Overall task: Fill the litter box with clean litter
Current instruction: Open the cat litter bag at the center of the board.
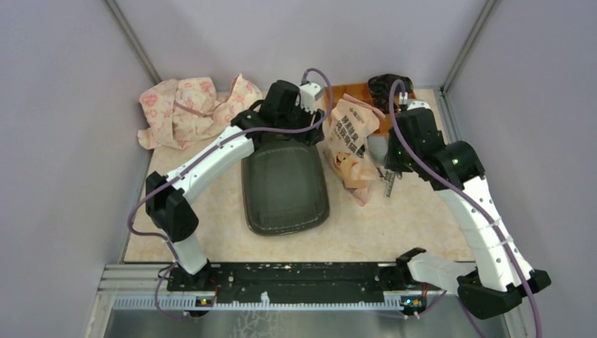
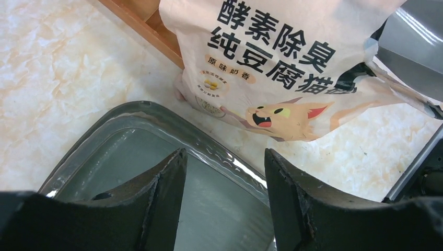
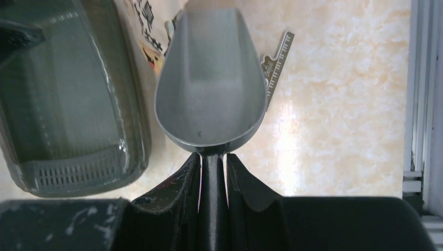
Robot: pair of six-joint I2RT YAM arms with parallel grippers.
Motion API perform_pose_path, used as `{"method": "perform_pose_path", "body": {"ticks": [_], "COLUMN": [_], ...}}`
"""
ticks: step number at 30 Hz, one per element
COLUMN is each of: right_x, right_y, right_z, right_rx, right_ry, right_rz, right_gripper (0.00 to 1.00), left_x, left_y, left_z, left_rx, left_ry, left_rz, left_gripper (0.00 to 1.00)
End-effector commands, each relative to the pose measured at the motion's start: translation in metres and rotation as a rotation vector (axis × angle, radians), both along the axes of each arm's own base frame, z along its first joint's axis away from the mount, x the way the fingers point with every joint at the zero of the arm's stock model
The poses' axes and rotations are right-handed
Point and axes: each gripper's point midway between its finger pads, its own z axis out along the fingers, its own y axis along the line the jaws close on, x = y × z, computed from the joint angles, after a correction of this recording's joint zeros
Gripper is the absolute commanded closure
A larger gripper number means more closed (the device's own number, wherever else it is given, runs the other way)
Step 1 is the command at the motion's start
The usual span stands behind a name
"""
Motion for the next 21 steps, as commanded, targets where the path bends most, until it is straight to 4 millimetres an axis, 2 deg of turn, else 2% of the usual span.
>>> {"method": "perform_pose_path", "body": {"ticks": [1,4,5,8,15,21], "right_x": [0.027,0.038,0.044,0.054,0.064,0.062], "right_y": [-0.009,-0.03,-0.045,-0.062,-0.049,-0.04], "right_z": [0.02,0.0,-0.005,-0.026,-0.099,-0.148], "right_rx": [0.045,0.063,0.081,0.132,0.194,0.22], "right_ry": [-0.133,-0.105,-0.107,-0.091,0.064,0.154], "right_rz": [-0.105,-0.185,-0.229,-0.27,-0.226,-0.197], "right_gripper": [1.0,1.0,1.0,1.0,1.0,1.0], "left_x": [0.0,0.0,0.0,0.0,-0.001,-0.004], "left_y": [0.004,0.007,0.008,0.007,0.007,0.002], "left_z": [0.025,0.027,0.028,0.03,0.034,0.037], "left_rx": [-0.019,-0.012,-0.011,-0.014,-0.004,0.001], "left_ry": [-0.036,-0.038,-0.039,-0.037,-0.036,-0.039], "left_rz": [0.026,0.035,0.037,0.039,0.042,0.04], "left_gripper": [0.38,0.38,0.38,0.38,0.39,0.39]}}
